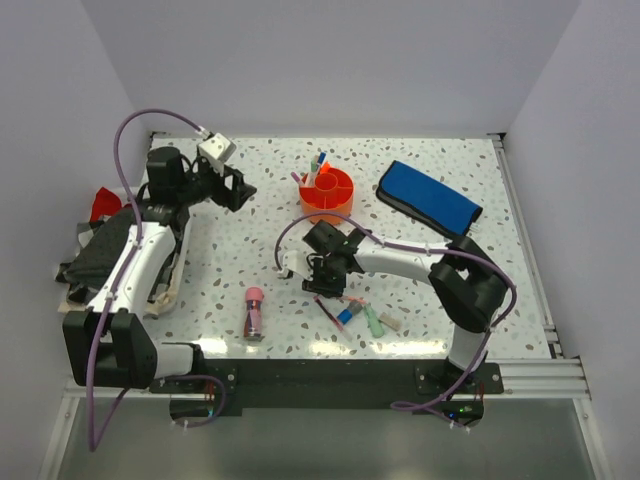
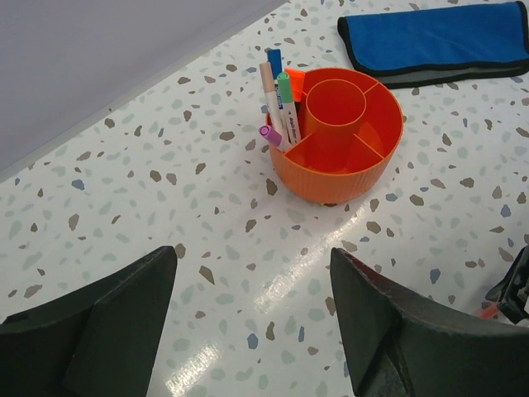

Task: Sort the stationery into containers
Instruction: Pick up the pen from the center of the board, then place the pen in the storage box.

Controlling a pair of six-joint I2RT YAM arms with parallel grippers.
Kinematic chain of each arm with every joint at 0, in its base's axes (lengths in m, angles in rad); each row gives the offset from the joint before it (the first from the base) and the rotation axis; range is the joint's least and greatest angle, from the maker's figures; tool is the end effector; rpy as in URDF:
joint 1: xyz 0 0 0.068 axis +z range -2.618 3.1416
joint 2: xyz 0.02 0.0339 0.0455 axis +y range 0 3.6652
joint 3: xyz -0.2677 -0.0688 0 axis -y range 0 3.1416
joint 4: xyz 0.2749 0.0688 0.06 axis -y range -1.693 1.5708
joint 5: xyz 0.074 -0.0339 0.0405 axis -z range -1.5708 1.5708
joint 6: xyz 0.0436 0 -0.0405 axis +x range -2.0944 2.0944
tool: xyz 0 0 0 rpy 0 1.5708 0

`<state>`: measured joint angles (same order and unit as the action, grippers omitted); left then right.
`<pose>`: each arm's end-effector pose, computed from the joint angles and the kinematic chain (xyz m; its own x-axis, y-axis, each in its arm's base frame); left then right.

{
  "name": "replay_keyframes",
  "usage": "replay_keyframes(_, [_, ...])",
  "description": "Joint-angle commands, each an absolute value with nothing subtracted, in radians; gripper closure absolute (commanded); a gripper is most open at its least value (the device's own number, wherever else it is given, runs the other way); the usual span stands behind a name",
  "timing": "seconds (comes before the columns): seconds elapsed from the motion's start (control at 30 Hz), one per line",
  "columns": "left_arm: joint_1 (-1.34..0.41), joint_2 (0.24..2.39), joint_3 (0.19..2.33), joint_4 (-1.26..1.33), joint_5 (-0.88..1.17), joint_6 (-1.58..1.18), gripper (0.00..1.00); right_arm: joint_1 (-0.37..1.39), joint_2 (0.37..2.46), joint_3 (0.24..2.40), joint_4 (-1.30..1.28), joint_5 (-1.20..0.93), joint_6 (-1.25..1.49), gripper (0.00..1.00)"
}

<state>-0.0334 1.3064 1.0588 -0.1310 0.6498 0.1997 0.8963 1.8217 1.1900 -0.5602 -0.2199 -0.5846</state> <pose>0.3312 -0.0375 0.3225 -0.2453 0.1662 -0.9551 0.6500 0.7591 -0.0349 0.2342 0.3081 0.1506 -0.0354 -0.9067 -0.4203 -0.9979 0.0553 -0.0351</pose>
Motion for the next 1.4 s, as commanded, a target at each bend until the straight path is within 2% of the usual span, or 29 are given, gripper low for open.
replay_keyframes(0.0, [-0.018, 1.258, 1.029, -0.129, 0.649, 0.219, 0.20, 0.902, 1.839, 1.223, -0.546, -0.158, -0.583, 0.64])
replay_keyframes(0.3, [-0.012, 1.269, 1.012, -0.092, 0.658, 0.195, 0.20, 0.923, 1.910, 1.243, -0.528, -0.138, -0.558, 0.67])
replay_keyframes(0.33, [-0.011, 1.270, 1.012, -0.089, 0.660, 0.190, 0.20, 0.933, 1.917, 1.244, -0.528, -0.138, -0.558, 0.78])
replay_keyframes(0.4, [-0.009, 1.273, 1.014, -0.086, 0.664, 0.189, 0.20, 0.939, 1.936, 1.244, -0.538, -0.150, -0.561, 0.90])
replay_keyframes(0.43, [-0.008, 1.275, 1.012, -0.086, 0.666, 0.189, 0.20, 0.940, 1.934, 1.247, -0.543, -0.158, -0.563, 1.00])
replay_keyframes(0.6, [-0.005, 1.290, 1.037, -0.098, 0.673, 0.198, 0.20, 0.905, 1.830, 1.345, -0.590, -0.172, -0.607, 1.00])
replay_keyframes(0.77, [-0.002, 1.341, 1.087, -0.092, 0.684, 0.195, 0.20, 0.799, 1.824, 1.708, -0.718, -0.259, -0.556, 1.00])
replay_keyframes(0.87, [0.000, 1.380, 1.141, -0.084, 0.699, 0.183, 0.20, 0.678, 1.847, 1.900, -0.715, -0.429, -0.425, 1.00])
replay_keyframes(0.93, [0.000, 1.399, 1.158, -0.078, 0.704, 0.169, 0.20, 0.565, 1.823, 1.907, -0.547, -0.596, -0.253, 1.00])
replay_keyframes(1.07, [0.000, 1.462, 1.207, -0.069, 0.713, 0.150, 0.20, 0.454, 1.688, 1.634, 0.033, -0.624, -0.008, 1.00])
replay_keyframes(1.37, [0.000, 1.591, 1.350, -0.110, 0.716, 0.167, 0.20, 0.433, 1.724, 1.460, 0.370, -0.456, -0.008, 1.00])
